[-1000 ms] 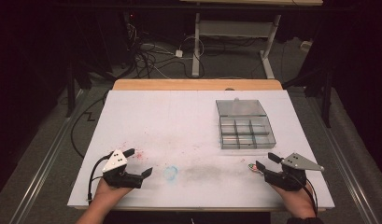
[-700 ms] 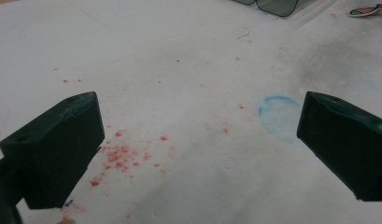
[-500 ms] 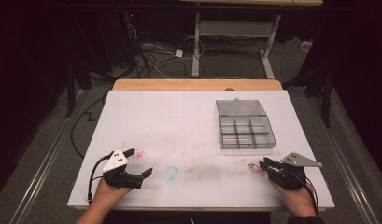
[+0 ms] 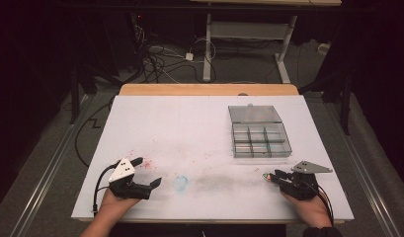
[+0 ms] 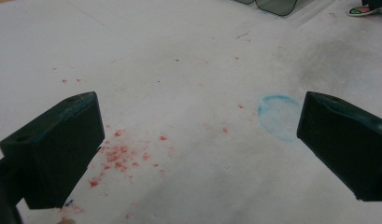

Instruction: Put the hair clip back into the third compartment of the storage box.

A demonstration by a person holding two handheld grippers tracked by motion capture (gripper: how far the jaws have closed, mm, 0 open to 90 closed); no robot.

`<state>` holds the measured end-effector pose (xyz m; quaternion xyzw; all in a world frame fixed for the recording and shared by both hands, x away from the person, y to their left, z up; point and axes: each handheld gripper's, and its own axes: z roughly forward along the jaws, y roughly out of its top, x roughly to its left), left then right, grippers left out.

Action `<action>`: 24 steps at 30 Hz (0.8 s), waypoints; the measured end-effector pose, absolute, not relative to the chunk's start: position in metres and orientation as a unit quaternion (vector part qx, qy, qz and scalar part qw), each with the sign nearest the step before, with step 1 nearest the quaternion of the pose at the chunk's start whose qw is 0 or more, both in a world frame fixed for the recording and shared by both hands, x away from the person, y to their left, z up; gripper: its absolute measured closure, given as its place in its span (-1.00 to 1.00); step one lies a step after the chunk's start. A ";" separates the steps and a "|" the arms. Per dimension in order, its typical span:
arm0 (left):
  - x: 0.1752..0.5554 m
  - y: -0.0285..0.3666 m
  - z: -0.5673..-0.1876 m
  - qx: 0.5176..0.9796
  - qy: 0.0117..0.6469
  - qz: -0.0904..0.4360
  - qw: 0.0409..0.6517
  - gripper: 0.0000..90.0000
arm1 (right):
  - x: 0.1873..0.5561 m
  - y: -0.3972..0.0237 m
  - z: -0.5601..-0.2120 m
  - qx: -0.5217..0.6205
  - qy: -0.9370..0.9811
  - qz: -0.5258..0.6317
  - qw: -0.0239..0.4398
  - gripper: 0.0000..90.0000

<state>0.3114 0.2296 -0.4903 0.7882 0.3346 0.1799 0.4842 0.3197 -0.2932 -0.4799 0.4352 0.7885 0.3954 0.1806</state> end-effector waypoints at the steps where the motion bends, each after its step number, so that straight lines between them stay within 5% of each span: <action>1: 0.311 0.230 -0.490 0.788 0.335 0.180 0.484 -1.00 | 0.320 -0.293 -0.480 0.434 0.790 0.395 0.180 0.51; 24: 0.311 0.229 -0.490 0.790 0.332 0.181 0.483 -1.00 | 0.320 -0.286 -0.482 0.408 0.814 0.380 0.165 0.70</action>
